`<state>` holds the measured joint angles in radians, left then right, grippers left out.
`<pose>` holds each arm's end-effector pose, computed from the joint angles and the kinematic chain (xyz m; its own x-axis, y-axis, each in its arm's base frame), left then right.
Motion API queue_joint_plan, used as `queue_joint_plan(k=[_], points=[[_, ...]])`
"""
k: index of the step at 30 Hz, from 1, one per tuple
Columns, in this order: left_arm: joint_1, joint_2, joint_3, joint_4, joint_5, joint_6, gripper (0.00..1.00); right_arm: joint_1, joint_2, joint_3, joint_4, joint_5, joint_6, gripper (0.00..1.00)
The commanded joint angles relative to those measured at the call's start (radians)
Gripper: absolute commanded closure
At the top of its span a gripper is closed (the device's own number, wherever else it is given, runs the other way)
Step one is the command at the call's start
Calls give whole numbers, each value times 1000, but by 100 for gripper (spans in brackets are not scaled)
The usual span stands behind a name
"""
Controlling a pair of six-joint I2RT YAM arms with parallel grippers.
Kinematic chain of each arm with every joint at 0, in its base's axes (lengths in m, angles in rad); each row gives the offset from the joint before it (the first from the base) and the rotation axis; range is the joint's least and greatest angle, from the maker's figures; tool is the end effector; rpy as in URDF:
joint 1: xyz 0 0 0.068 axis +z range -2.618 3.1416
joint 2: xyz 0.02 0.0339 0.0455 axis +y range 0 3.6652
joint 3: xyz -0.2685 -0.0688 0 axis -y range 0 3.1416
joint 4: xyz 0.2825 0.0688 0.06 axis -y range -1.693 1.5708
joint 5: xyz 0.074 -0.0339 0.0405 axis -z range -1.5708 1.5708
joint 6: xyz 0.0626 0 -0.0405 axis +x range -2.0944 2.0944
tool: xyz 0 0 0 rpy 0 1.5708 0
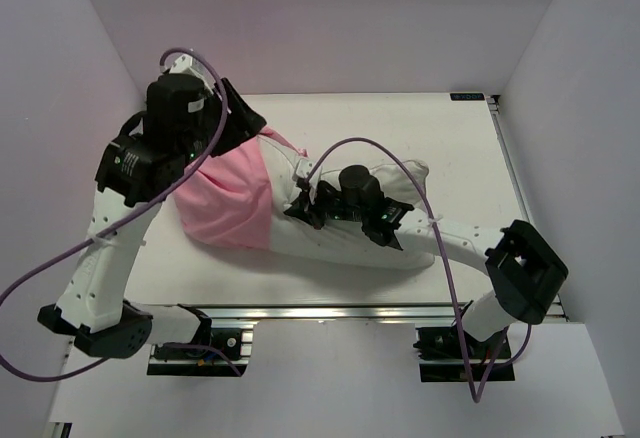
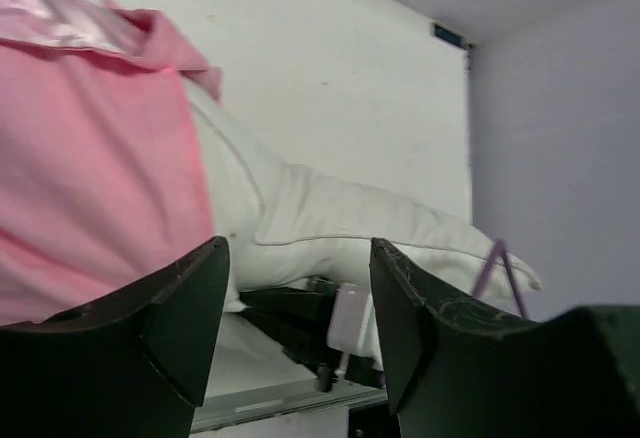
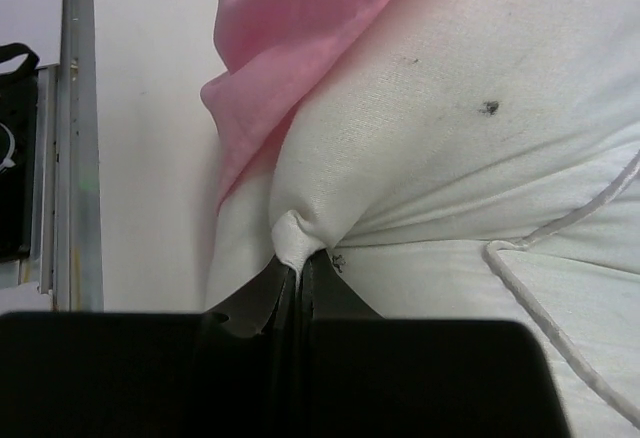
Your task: Put the pillow into the pillowcase
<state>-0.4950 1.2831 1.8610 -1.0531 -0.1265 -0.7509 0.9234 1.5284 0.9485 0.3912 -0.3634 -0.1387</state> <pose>0.2402 -0.1207 0.5133 -0.5485 -0.4731 -0.6895 -0.0024 0.8254 -0.5645 0.2283 0.3388 0.2523 0.0201 -0.1876 -0.9820 -0.9626 0.2618 -0.0698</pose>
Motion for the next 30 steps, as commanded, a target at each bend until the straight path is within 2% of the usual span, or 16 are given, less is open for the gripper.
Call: queue_joint_plan(k=[1, 6, 13, 17, 20, 21, 24, 25, 26, 30], points=[[-5, 115, 110, -310, -159, 74, 32, 12, 29, -60, -170, 30, 2, 100], [-5, 169, 50, -346, -183, 116, 32, 34, 12, -91, -181, 52, -12, 100], [-33, 335, 167, -358, -251, 192, 32, 94, 1, -116, -187, 119, -36, 100], [-42, 377, 152, -358, -338, 226, 34, 107, 9, -108, -196, 144, -42, 100], [-45, 380, 129, -358, -377, 249, 54, 111, 4, -108, -199, 162, -47, 100], [-45, 371, 121, -358, -380, 251, 69, 112, 4, -108, -201, 167, -48, 100], [-48, 354, 107, -358, -380, 246, 85, 114, 3, -111, -201, 176, -59, 100], [-48, 348, 110, -358, -377, 245, 95, 114, 1, -111, -201, 176, -62, 100], [-51, 348, 116, -358, -371, 249, 100, 115, 1, -109, -203, 173, -64, 100], [-60, 358, 136, -358, -322, 259, 100, 121, -10, -102, -203, 152, -71, 100]])
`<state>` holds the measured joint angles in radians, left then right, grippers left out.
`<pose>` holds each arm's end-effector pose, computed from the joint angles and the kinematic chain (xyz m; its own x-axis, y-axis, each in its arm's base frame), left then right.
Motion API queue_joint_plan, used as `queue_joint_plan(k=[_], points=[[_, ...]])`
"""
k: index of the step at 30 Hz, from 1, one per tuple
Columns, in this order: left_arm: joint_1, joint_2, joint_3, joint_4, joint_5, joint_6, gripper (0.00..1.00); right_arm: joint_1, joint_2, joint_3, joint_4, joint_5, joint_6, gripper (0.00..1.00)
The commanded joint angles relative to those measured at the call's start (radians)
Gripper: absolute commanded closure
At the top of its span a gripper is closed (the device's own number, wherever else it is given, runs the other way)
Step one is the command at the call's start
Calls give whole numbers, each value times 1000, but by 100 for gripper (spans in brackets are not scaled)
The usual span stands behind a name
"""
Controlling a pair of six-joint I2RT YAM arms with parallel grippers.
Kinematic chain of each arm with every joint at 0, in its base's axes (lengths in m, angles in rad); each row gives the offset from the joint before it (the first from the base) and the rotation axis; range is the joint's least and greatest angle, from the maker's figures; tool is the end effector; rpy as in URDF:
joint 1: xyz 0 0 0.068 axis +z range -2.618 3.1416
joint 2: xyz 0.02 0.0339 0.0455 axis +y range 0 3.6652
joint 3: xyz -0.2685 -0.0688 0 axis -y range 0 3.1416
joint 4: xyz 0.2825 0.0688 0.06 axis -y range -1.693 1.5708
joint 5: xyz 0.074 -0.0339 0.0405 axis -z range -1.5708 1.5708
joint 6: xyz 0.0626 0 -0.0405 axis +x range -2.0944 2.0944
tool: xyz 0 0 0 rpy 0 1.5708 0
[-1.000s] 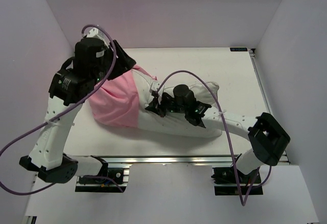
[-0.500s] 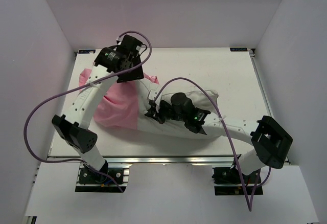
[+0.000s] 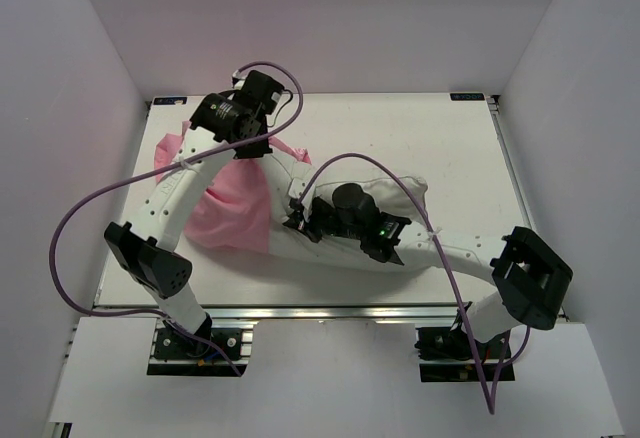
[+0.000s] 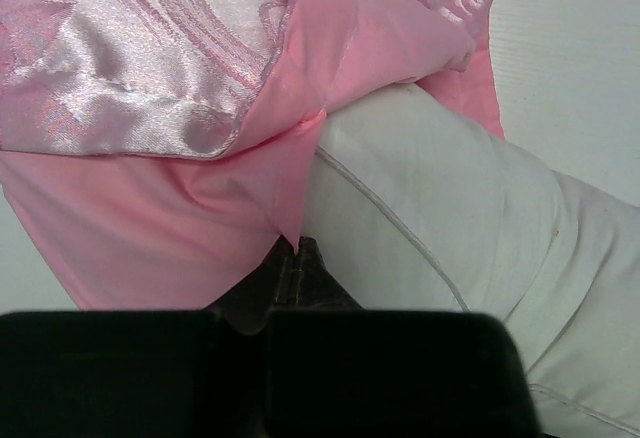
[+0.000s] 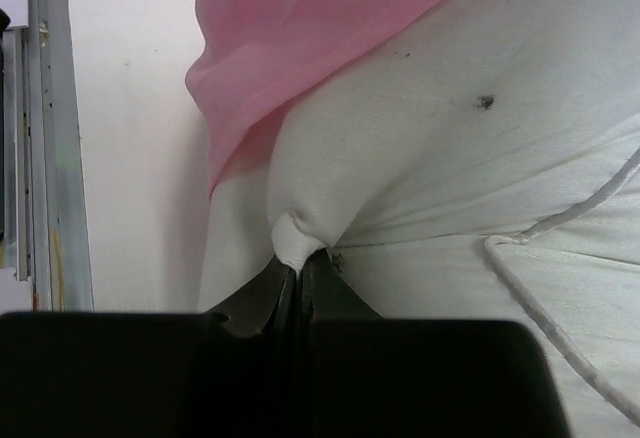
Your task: Put the pillow into the pillowcase
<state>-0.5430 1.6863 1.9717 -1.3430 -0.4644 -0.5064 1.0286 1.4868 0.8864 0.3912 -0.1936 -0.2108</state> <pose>0.3304 -0.1666 0.4041 -0.7850 -0.0327 -0.6186 -0.1224 0.9871 0.1031 0.1945 0.3462 0.2428 0.0914 -0.2462 -0.9649 -0.9394 0.3003 -0.1656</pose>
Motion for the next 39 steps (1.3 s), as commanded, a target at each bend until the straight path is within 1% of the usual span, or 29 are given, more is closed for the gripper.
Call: queue_joint_plan(k=[1, 3, 4, 5, 6, 7, 8, 9, 10, 12, 14, 16, 17, 19, 20, 22, 23, 24, 25, 26, 27, 29, 30, 32, 35, 36, 37, 38, 39], points=[[-23, -46, 41, -68, 73, 6, 100, 16, 20, -32, -207, -21, -10, 100], [-32, -57, 50, -67, 95, 0, 100, 16, 1, -14, -216, -27, -27, 100], [-34, -66, 49, -67, 131, -20, 100, 10, -16, 0, -247, -26, -42, 91], [-34, -98, 38, -59, 145, -27, 100, 2, -61, 8, -253, -20, -70, 78], [-35, -118, 21, -53, 162, -30, 100, -13, -89, 16, -253, -36, -79, 61], [-35, -169, -69, -35, 196, -47, 100, -91, -153, 17, -244, -99, -90, 27], [-35, -169, -70, -21, 196, -47, 100, -91, -187, 17, -242, -99, -90, 27], [-35, -227, -107, -6, 208, -50, 100, -117, -213, 26, -241, -168, -104, 23], [-35, -258, -193, 13, 220, -61, 100, -163, -239, 35, -248, -199, -113, 17], [-35, -337, -267, 54, 254, -76, 100, -202, -290, 89, -294, -245, -119, 16], [-35, -381, -353, 86, 285, -107, 100, -251, -312, 132, -342, -256, -119, 14], [-35, -434, -398, 105, 296, -133, 100, -304, -310, 190, -354, -263, -128, 11], [-35, -450, -436, 120, 302, -139, 100, -323, -287, 210, -362, -294, -136, 11], [-37, -483, -462, 136, 306, -153, 100, -379, -251, 249, -390, -367, -174, 11], [-35, -488, -476, 146, 311, -153, 100, -390, -205, 284, -400, -441, -186, 11], [-35, -490, -478, 146, 314, -152, 100, -397, -121, 325, -497, -510, -249, 11], [-37, -490, -475, 145, 314, -149, 100, -397, -90, 377, -533, -579, -260, 11], [-37, -491, -471, 143, 310, -147, 100, -395, -57, 406, -620, -619, -266, 11], [-35, -493, -468, 140, 306, -147, 100, -394, 10, 448, -687, -662, -309, 10], [-35, -493, -456, 140, 303, -147, 100, -389, 42, 529, -746, -712, -318, 11], [-35, -496, -450, 137, 294, -147, 100, -381, 68, 567, -879, -740, -341, 11], [-35, -497, -436, 139, 287, -147, 100, -363, 118, 608, -960, -762, -393, 11], [-35, -497, -426, 143, 287, -146, 100, -333, 122, 600, -985, -742, -407, 11], [-35, -504, -416, 177, 296, -142, 100, -305, 130, 535, -951, -675, -376, 16], [-35, -508, -387, 257, 325, -130, 100, -265, 171, 508, -925, -636, -329, 39], [-35, -508, -361, 284, 332, -115, 100, -245, 196, 520, -928, -635, -316, 60], [-35, -504, -344, 341, 351, -109, 100, -233, 204, 525, -933, -641, -299, 70], [-35, -495, -321, 375, 363, -104, 100, -222, 204, 529, -921, -665, -282, 78], [-35, -464, -298, 405, 380, -84, 100, -194, 199, 533, -901, -676, -235, 95]])
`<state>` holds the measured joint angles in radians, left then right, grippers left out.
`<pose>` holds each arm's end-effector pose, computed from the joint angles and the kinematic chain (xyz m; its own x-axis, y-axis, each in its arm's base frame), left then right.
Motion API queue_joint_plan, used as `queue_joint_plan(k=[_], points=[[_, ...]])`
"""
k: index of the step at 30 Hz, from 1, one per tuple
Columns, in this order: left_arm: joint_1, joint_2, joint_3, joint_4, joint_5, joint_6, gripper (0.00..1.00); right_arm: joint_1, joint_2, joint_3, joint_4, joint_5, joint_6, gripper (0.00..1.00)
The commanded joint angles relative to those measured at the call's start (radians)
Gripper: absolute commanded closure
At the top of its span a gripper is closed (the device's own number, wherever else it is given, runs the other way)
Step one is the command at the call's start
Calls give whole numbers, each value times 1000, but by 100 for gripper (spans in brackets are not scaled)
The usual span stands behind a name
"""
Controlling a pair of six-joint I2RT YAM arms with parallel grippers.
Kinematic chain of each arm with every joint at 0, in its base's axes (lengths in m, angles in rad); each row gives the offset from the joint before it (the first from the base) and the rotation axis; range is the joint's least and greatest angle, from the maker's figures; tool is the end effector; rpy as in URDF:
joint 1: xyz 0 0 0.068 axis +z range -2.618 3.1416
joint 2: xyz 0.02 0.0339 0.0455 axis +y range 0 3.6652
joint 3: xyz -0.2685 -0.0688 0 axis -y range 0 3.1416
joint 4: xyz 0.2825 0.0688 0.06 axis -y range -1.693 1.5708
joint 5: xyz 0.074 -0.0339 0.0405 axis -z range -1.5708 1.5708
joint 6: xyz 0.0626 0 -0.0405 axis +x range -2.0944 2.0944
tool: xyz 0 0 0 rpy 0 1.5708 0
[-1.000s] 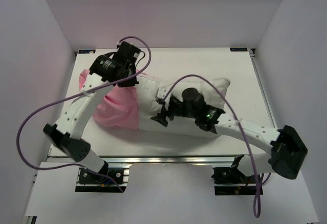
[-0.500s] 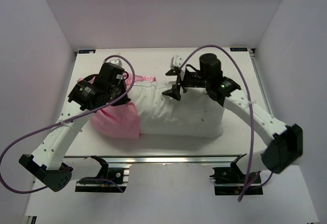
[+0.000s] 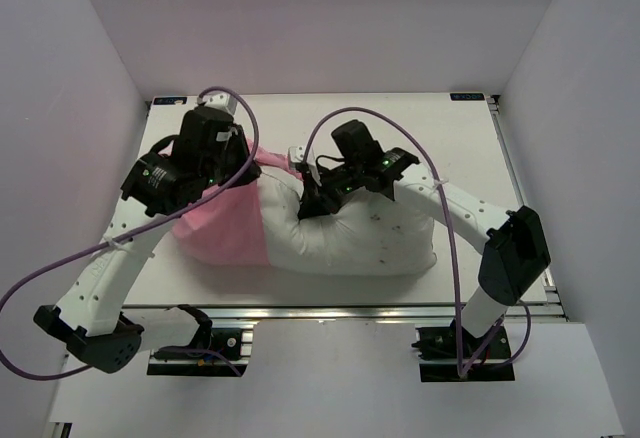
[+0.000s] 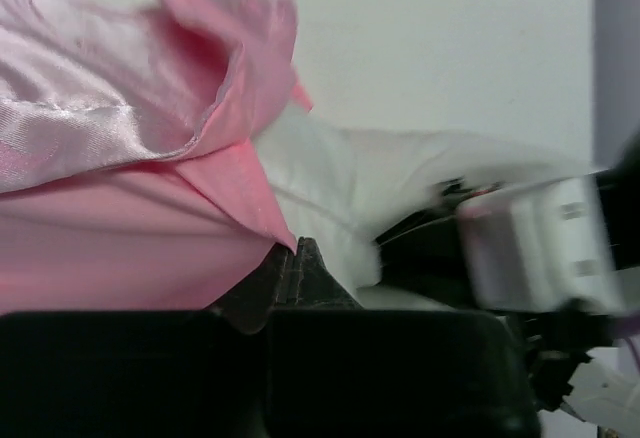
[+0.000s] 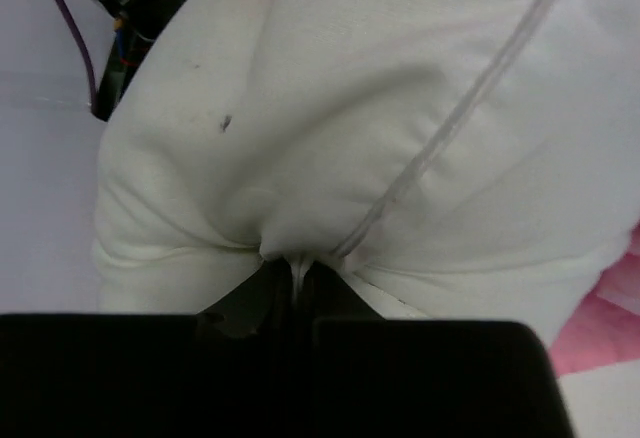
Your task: Put the pillow into the pillowcase
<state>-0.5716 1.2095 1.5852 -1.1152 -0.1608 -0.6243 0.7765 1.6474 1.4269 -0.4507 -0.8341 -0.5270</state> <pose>0.2293 -0.1356 0.4326 -0.7139 -0.2269 -0.6625 0.0212 0.9386 -0.3443 0.2673 0.3276 0.3058 0.0614 -0.4133 -0.9085 -0.9877 -0.1563 0.0043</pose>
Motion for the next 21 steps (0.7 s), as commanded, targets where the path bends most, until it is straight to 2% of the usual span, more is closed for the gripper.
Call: queue_joint_plan(k=[1, 2, 3, 6, 10, 11, 13, 16, 19, 21], points=[[-7, 34, 140, 245, 113, 40, 100, 70, 10, -22, -18, -42, 120, 100], [-7, 60, 166, 280, 136, 46, 100, 79, -13, -34, 115, -34, 168, 100], [-7, 118, 195, 313, 159, 52, 100, 89, -53, -51, 206, -22, 285, 100], [-7, 221, 333, 422, 288, 46, 100, 64, -64, -2, 428, 99, 405, 100], [-7, 392, 516, 521, 395, 12, 100, -80, 21, 223, 550, 292, 609, 100], [-7, 409, 562, 532, 424, -1, 100, -148, 32, 303, 569, 320, 628, 100], [-7, 417, 569, 561, 438, -17, 100, -204, 38, 365, 624, 402, 625, 100], [-7, 362, 413, 661, 442, -54, 100, -256, -23, 357, 743, 467, 599, 100], [-7, 242, 138, 822, 438, -123, 100, -244, -125, 187, 886, 493, 536, 100], [-7, 173, -44, 940, 437, -181, 100, -186, -184, 45, 928, 527, 420, 100]])
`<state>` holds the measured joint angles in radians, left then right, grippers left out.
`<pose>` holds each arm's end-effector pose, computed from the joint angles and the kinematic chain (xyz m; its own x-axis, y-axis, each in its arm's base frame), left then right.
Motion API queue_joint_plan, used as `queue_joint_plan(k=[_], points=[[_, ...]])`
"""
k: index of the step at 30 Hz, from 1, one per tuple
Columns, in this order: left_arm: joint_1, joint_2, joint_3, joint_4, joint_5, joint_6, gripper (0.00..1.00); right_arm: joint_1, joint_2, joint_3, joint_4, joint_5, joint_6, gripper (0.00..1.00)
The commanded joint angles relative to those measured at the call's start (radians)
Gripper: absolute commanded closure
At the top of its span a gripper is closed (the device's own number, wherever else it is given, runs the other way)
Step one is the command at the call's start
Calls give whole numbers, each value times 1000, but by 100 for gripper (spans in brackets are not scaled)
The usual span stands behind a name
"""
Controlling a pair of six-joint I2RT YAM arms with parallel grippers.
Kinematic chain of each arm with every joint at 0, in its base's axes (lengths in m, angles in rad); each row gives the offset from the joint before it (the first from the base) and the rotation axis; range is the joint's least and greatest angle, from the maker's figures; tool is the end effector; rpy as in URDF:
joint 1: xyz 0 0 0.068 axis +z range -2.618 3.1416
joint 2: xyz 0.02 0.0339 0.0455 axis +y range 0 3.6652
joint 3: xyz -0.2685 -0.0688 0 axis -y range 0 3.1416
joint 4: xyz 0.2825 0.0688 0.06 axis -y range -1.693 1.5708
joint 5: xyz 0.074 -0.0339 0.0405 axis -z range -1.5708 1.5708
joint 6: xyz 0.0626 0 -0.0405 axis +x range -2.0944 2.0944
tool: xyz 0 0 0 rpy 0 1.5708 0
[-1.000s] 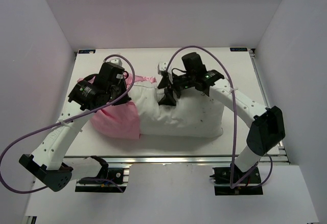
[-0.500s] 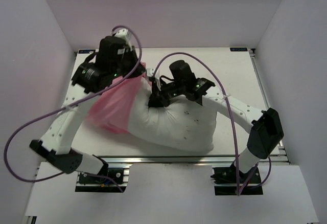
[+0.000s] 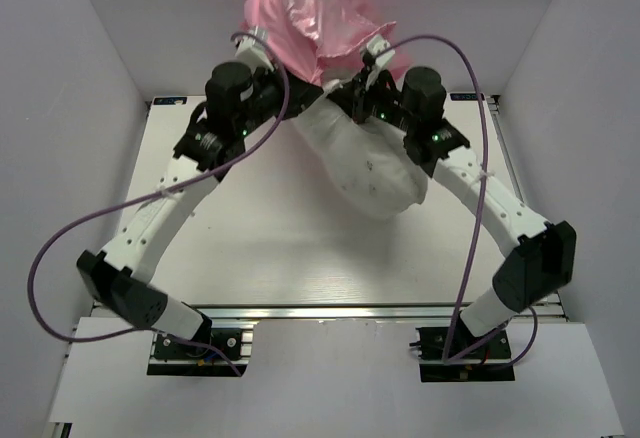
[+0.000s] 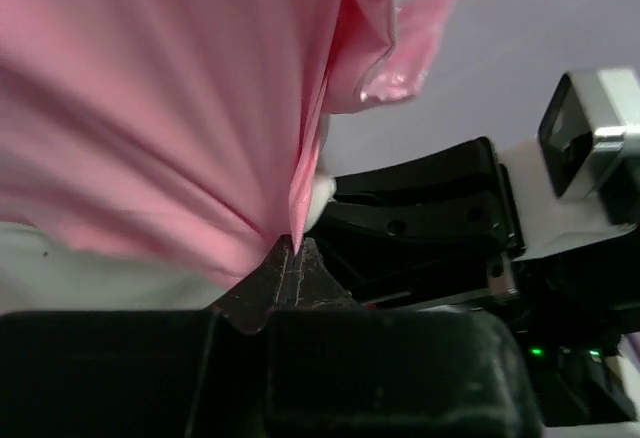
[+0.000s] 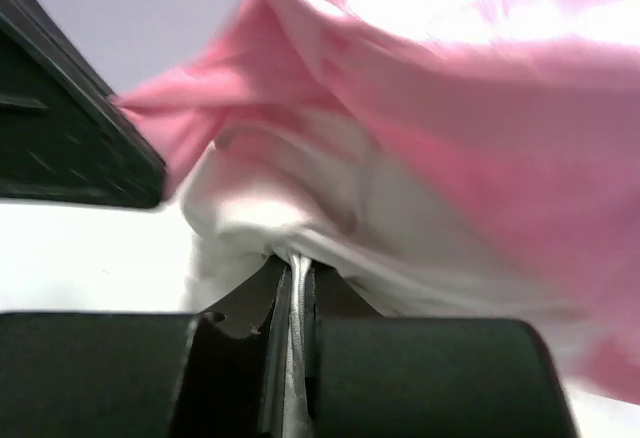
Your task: Put the pillow into the pillowcase
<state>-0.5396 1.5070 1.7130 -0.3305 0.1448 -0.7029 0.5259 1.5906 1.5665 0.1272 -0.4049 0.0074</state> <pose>0.3403 -0.2143 0.4811 -0.4893 -0.4525 -0.7455 0.4128 0.6328 -0.6551 0.3682 0.2422 0.4487 0.0831 0.0561 -0.9950 -0.8009 0.5978 -0.0332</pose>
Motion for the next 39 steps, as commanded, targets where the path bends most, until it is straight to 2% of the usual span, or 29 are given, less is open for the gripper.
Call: queue_joint_plan(k=[1, 3, 6, 10, 14, 17, 18, 19, 20, 21, 23, 25, 26, 28, 32, 35, 37, 39], points=[[-39, -145, -229, 195, 131, -125, 100, 89, -142, -149, 405, 132, -160, 100], [-39, -177, -353, 276, 134, -176, 100, 167, -164, -288, 443, 175, -321, 100], [-39, -201, -441, 277, 113, -196, 100, 233, -149, -394, 437, 207, -427, 100], [-39, -293, -683, 257, 38, -240, 100, 276, -109, -508, 411, 230, -410, 100], [-39, -421, -844, 240, -25, -367, 100, 289, -41, -594, 443, 248, -331, 100], [-39, -494, -853, 130, -24, -385, 100, 278, 3, -609, 482, 250, -342, 100], [-39, -511, -845, 35, -42, -383, 100, 270, 6, -599, 454, 238, -342, 100], [-39, -530, -836, -13, -56, -382, 100, 260, 8, -585, 433, 180, -339, 100], [-39, -569, -826, -60, -77, -385, 100, 238, 5, -550, 398, 143, -328, 79], [-37, -591, -819, -147, -123, -389, 100, 226, -10, -525, 343, 99, -331, 66], [-37, -663, -816, -227, -190, -418, 100, 182, -71, -485, 180, -59, -331, 48], [-39, -709, -835, -309, -263, -443, 100, 146, -136, -465, 83, -246, -343, 44], [-37, -752, -848, -317, -277, -461, 100, 122, -212, -468, 74, -285, -339, 37], [-37, -783, -892, -324, -303, -486, 100, 112, -286, -474, 43, -337, -345, 31], [-37, -801, -926, -321, -294, -506, 100, 108, -403, -445, -58, -327, -313, 24], [-37, -777, -889, -352, -280, -466, 100, 106, -409, -401, -122, -255, -268, 22], [-37, -749, -850, -399, -274, -431, 91, 102, -406, -373, -191, -216, -250, 21], [-37, -731, -767, -435, -242, -350, 71, 98, -402, -376, -228, -165, -239, 20]])
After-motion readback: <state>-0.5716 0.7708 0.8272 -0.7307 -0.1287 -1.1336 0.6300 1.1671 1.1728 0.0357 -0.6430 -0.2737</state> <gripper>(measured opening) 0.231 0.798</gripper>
